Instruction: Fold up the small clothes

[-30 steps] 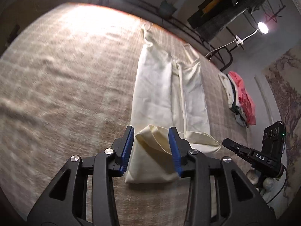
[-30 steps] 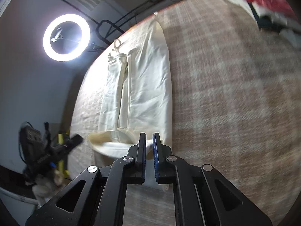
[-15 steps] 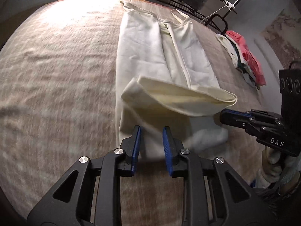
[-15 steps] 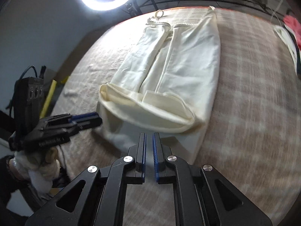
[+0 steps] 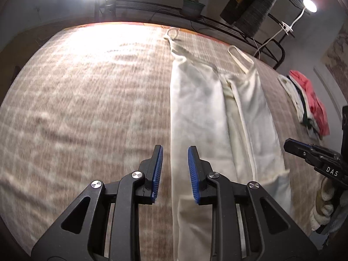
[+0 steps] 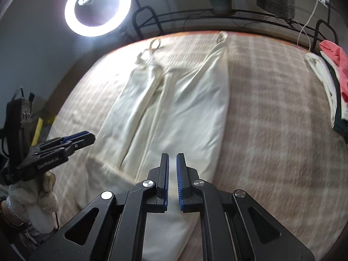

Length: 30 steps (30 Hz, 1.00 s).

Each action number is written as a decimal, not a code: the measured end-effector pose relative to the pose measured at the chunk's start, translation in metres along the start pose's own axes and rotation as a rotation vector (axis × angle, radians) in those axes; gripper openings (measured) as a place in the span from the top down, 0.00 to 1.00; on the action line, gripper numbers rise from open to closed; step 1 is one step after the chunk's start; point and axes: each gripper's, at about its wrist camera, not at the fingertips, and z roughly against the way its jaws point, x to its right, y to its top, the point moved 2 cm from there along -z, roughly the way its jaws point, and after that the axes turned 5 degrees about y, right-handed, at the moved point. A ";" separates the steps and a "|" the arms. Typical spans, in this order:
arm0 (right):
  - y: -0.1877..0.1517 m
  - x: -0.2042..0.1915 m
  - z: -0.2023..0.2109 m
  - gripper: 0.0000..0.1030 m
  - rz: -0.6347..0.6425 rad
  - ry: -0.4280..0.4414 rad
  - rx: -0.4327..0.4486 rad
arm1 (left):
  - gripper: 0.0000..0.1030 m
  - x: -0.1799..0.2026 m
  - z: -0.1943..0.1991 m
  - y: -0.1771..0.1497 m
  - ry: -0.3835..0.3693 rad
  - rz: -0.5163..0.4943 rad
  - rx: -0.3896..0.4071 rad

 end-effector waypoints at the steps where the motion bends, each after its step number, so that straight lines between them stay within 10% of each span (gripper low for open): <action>1: 0.006 0.007 0.001 0.90 -0.018 0.004 0.017 | 0.77 -0.003 -0.004 0.009 -0.004 0.010 0.003; 5: 0.027 0.030 0.003 0.75 -0.061 0.004 0.071 | 0.56 -0.012 -0.019 0.041 -0.047 0.044 0.012; 16: 0.077 0.040 -0.033 0.80 -0.009 0.161 0.131 | 0.56 -0.006 -0.071 0.099 -0.056 0.034 0.049; 20: 0.084 0.054 -0.062 0.84 0.039 0.014 0.076 | 0.56 -0.010 -0.092 0.108 -0.025 0.028 0.041; 30: 0.110 0.088 -0.033 0.81 -0.052 0.103 0.207 | 0.55 -0.023 -0.106 0.127 -0.062 0.093 0.054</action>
